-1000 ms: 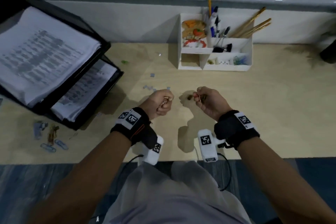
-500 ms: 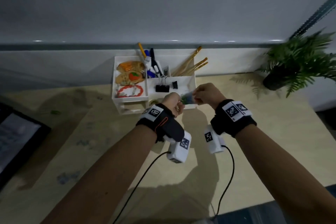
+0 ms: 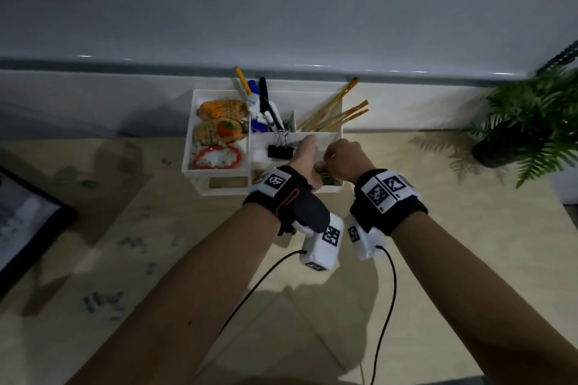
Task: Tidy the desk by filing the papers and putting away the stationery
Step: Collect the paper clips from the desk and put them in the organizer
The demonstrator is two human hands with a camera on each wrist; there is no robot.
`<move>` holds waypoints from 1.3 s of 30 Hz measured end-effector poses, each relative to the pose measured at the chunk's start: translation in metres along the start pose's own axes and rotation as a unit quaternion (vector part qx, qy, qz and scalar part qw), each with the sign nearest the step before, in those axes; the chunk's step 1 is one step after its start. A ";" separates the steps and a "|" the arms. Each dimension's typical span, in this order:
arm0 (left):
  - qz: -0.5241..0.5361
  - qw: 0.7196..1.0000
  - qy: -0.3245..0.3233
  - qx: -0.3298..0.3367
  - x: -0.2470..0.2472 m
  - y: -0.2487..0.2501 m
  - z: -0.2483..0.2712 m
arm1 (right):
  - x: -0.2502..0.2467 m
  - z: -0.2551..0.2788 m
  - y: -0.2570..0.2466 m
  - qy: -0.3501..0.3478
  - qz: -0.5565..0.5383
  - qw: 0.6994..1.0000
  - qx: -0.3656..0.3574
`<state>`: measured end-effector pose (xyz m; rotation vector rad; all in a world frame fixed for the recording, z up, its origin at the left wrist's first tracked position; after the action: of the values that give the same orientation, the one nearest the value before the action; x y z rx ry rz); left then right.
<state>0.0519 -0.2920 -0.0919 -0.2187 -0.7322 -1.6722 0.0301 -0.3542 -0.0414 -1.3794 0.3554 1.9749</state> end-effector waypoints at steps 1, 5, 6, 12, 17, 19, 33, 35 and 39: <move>0.004 1.000 -0.011 0.002 0.002 0.001 0.006 | 0.000 0.000 -0.001 0.001 0.001 1.000 0.002; -0.059 0.998 0.006 0.036 -0.008 0.008 0.027 | -0.007 0.004 0.003 0.040 -0.018 0.999 0.023; -0.090 0.995 0.009 0.048 -0.015 0.010 0.033 | -0.011 0.005 0.004 0.063 -0.035 0.997 0.023; -0.267 0.961 -0.034 0.062 -0.067 0.022 0.076 | -0.034 0.039 -0.050 0.139 -0.277 0.949 -0.055; -0.308 0.940 0.029 0.147 -0.153 0.073 0.127 | -0.040 0.056 -0.162 0.124 -0.335 0.921 -0.153; -0.285 0.935 0.108 0.180 -0.202 0.102 0.146 | -0.028 0.053 -0.212 0.091 -0.336 0.919 -0.183; -0.444 0.820 0.300 0.199 -0.382 0.160 0.183 | 0.130 -0.020 -0.417 -0.046 -0.025 0.973 -0.225; -0.463 0.804 0.308 0.212 -0.382 0.163 0.181 | 0.136 -0.022 -0.420 -0.034 0.008 0.974 -0.225; -0.342 0.868 0.299 0.201 -0.384 0.161 0.172 | 0.135 -0.016 -0.419 -0.030 0.062 0.959 -0.274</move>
<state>0.2554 0.1099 -0.1023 0.9246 -0.6880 -2.0295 0.2966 -0.0087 -0.1026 -1.6535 -0.1569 2.3219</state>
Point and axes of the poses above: each hand's wrist, its own z-axis away from the middle knuckle, its own x-axis out of the palm, y = z × x, the point moved 8 cm from there along -z, towards the middle knuckle, and after that the axes turned 9 degrees about z, right-handed, at the moved point
